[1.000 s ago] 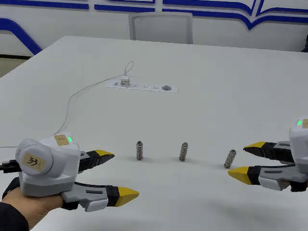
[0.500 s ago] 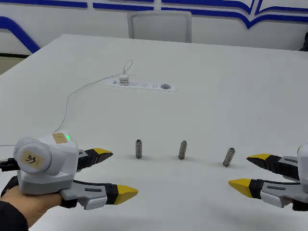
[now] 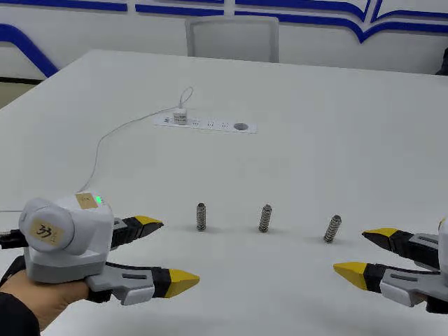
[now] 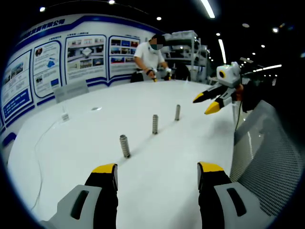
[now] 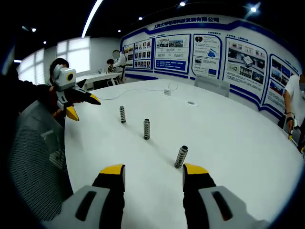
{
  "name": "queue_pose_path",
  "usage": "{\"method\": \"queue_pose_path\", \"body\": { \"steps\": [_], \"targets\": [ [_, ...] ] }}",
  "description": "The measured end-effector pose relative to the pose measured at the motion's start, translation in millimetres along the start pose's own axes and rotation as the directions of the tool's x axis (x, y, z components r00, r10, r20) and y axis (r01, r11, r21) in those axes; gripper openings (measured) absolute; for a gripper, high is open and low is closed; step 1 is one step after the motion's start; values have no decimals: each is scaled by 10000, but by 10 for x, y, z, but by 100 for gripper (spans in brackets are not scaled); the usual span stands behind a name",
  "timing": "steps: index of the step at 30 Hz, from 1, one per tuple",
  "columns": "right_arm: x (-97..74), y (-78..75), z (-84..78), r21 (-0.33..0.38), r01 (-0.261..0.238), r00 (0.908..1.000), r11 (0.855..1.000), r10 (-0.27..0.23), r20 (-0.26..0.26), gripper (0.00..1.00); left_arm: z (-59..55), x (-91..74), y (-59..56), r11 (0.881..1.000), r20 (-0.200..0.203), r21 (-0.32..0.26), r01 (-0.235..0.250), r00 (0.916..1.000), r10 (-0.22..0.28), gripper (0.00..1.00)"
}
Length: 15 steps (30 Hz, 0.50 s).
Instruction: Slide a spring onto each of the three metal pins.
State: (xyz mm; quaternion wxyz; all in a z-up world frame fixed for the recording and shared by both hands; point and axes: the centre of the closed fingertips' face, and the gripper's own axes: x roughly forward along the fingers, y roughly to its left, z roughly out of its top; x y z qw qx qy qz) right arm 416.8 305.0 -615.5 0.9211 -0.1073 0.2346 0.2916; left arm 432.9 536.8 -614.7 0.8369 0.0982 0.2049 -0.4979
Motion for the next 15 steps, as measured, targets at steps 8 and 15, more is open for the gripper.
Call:
{"method": "queue_pose_path", "body": {
  "steps": [8, 15],
  "targets": [
    [0, -5, -21, 66, 42, 10000, 10000, -42, -26, 50, -17, 7, -3, 10000, -78, 4, 32, 10000, -32, 69],
    [10, -14, -28, 87, 67, 9999, 9999, -66, -86, 49, -27, 8, 7, 10000, -90, -22, 17, 10000, -17, 69]
  ]
}}
